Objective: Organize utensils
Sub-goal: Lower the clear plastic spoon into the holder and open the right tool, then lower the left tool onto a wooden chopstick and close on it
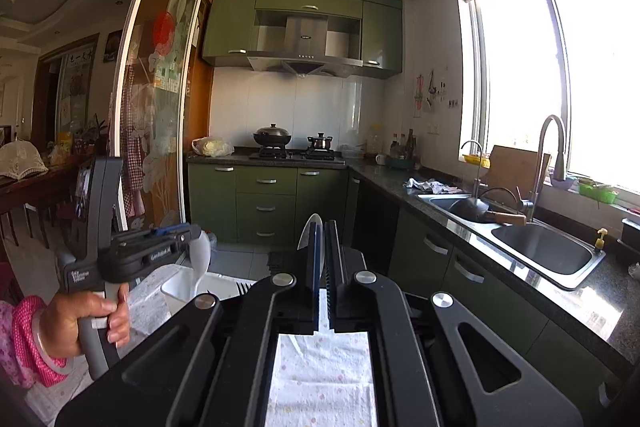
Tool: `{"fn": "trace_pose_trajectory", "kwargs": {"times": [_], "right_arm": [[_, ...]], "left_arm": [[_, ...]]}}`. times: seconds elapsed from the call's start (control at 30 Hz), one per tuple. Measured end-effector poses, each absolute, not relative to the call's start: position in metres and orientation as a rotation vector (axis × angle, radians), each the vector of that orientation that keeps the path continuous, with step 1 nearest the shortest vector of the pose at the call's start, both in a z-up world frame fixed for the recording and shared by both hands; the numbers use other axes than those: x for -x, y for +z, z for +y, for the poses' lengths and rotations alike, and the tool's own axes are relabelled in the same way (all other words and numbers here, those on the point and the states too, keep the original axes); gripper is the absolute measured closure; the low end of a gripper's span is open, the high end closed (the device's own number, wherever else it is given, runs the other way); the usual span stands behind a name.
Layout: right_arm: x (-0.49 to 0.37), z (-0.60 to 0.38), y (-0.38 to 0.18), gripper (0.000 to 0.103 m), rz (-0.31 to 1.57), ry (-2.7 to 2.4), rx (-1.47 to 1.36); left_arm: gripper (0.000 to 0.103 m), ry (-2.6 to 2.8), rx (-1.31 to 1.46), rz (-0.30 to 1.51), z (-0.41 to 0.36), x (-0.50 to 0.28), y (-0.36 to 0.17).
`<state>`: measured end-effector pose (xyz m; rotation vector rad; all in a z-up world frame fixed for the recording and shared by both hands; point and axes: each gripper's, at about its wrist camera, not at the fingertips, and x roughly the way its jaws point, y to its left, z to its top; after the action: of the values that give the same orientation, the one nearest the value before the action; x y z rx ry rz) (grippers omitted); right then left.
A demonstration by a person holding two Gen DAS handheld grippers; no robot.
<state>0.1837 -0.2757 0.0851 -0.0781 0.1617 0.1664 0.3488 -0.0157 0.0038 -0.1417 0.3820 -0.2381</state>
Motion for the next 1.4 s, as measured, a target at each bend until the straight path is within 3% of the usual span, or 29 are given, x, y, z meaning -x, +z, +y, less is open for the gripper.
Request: {"fn": "trace_pose_trajectory", "kwargs": {"times": [0.37, 0.67, 0.77, 0.93, 1.03, 1.2, 1.4], "right_arm": [[-0.249, -0.203, 0.121, 0.1, -0.049, 0.067, 0.24], [-0.296, -0.174, 0.064, 0.099, 0.084, 0.102, 0.287], [-0.296, -0.168, 0.049, 0.081, 0.12, 0.129, 0.301], [-0.275, -0.177, 0.043, 0.076, 0.145, 0.146, 0.277], [-0.245, -0.197, 0.048, 0.064, 0.167, 0.163, 0.229], [-0.189, -0.235, 0.031, 0.063, 0.284, 0.2, 0.208], [-0.153, -0.275, -0.021, 0.063, 0.558, 0.264, 0.2]], "left_arm": [[0.067, -0.228, 0.071, 0.423, -0.003, -0.29, 0.009], [0.062, -0.234, 0.074, 0.569, 0.018, -0.26, -0.01], [0.057, -0.232, 0.063, 0.592, 0.019, -0.253, -0.017], [0.053, -0.236, 0.036, 0.676, 0.012, -0.246, -0.031], [0.053, -0.236, 0.017, 0.773, 0.004, -0.245, -0.044], [0.053, -0.229, -0.019, 0.957, -0.011, -0.24, -0.075], [0.053, -0.218, 0.026, 1.222, -0.022, -0.243, -0.121]]}}
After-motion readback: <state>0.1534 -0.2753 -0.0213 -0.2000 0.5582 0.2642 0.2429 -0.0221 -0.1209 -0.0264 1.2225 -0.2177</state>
